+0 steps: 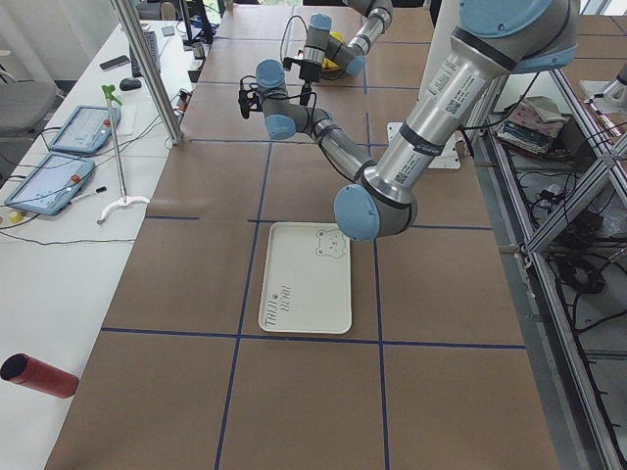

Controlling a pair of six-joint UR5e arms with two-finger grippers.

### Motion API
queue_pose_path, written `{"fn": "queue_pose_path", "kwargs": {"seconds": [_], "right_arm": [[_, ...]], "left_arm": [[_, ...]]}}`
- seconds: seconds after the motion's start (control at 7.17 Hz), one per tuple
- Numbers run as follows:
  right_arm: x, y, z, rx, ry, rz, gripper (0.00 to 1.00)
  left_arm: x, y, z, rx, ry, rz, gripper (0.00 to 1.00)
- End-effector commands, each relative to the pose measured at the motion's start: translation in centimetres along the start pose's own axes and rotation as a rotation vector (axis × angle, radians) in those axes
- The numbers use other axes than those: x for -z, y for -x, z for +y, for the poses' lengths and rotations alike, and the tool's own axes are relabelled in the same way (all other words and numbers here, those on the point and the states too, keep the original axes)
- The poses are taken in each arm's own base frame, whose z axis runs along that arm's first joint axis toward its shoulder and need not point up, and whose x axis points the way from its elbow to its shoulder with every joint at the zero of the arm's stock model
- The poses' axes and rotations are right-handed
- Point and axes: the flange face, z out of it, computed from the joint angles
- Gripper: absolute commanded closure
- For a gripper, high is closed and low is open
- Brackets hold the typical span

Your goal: Transfer all bananas from basket to plate

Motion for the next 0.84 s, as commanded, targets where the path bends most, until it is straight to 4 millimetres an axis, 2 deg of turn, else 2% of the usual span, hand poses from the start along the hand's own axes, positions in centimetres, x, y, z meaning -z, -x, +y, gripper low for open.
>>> {"fn": "queue_pose_path", "kwargs": {"seconds": [0.0, 0.28, 0.42, 0.56, 0.7], "right_arm": [[-0.2, 0.9, 0.4, 0.005, -0.002, -0.011, 0.97], [-0.3, 0.9, 0.6, 0.005, 0.001, -0.012, 0.97], [-0.3, 0.9, 0.6, 0.005, -0.004, -0.011, 0.97], [-0.4, 1.1, 0.7, 0.006, -0.005, -0.012, 0.97], [-0.4, 1.1, 0.7, 0.006, -0.005, -0.012, 0.97]], "left_arm": [[-2.2, -0.9, 1.9, 0.003, 0.006, 0.005, 0.00], [-3.1, -1.5, 3.2, -0.007, 0.027, 0.010, 0.01], [-3.5, -1.6, 3.6, -0.009, 0.034, 0.009, 0.08], [-3.6, -1.7, 3.8, -0.012, 0.037, 0.010, 0.22], [-3.5, -2.1, 3.8, -0.014, 0.037, 0.015, 0.25]]}}
